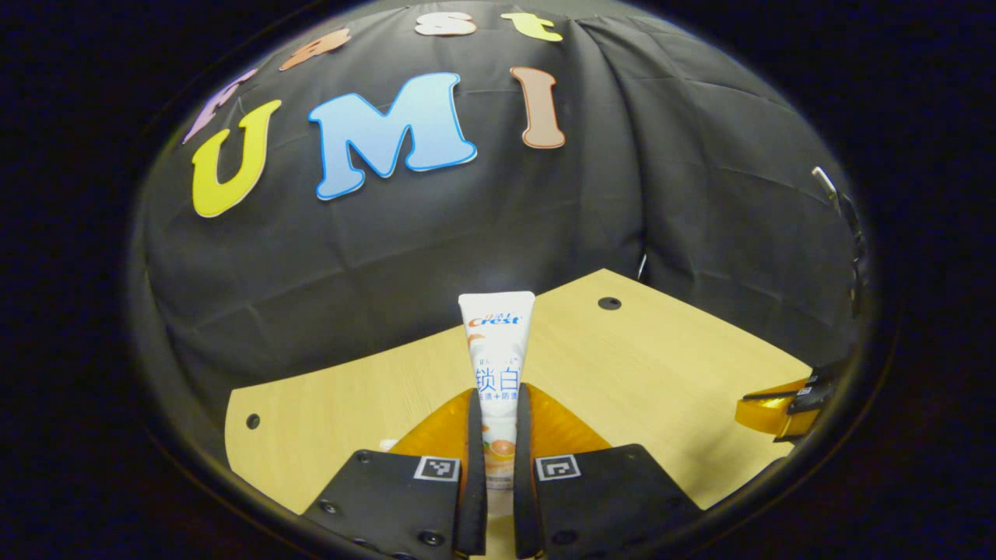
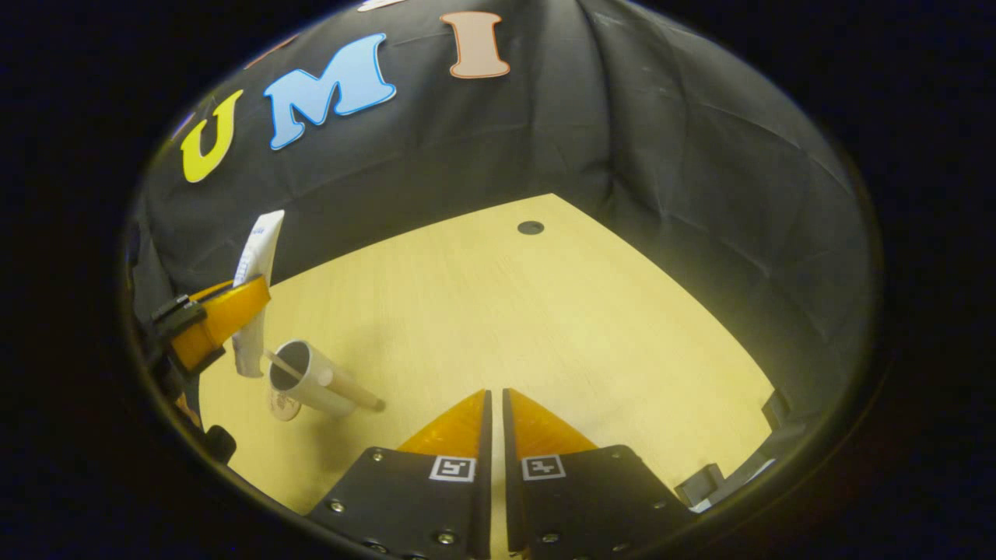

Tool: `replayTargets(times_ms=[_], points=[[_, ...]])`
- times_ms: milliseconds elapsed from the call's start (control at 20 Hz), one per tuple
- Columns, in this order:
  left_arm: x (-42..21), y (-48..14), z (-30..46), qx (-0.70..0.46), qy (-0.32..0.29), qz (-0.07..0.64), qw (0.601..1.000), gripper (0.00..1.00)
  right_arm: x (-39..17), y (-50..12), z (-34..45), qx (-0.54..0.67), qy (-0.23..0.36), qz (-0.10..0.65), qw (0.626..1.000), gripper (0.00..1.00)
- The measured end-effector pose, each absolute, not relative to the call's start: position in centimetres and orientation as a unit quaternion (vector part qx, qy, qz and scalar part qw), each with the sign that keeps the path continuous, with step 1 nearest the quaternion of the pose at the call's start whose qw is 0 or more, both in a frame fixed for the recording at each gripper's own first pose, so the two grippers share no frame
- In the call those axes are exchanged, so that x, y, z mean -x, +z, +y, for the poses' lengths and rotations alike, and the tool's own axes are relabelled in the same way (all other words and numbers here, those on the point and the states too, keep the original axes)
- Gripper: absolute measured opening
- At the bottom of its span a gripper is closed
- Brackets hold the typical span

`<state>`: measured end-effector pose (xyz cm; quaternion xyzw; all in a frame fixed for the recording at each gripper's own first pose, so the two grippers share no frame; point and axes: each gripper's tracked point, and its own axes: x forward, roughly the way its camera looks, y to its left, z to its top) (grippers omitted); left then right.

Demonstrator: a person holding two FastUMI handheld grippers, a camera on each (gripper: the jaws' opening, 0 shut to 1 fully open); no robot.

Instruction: Put the toothbrush and toothpaste on the desktop into the cup, then pick up the cup and place it on the coaster on the desktop.

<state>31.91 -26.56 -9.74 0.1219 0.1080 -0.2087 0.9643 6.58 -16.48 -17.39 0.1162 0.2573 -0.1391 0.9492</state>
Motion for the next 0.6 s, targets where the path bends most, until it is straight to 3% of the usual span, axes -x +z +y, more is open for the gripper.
replayTargets(times_ms=[600], points=[[-35.4,-15.0,-25.5,-0.104,-0.179,0.113,0.972,0.21,-5.0,-19.2,-17.8,-0.111,-0.149,0.290,0.939,0.07]])
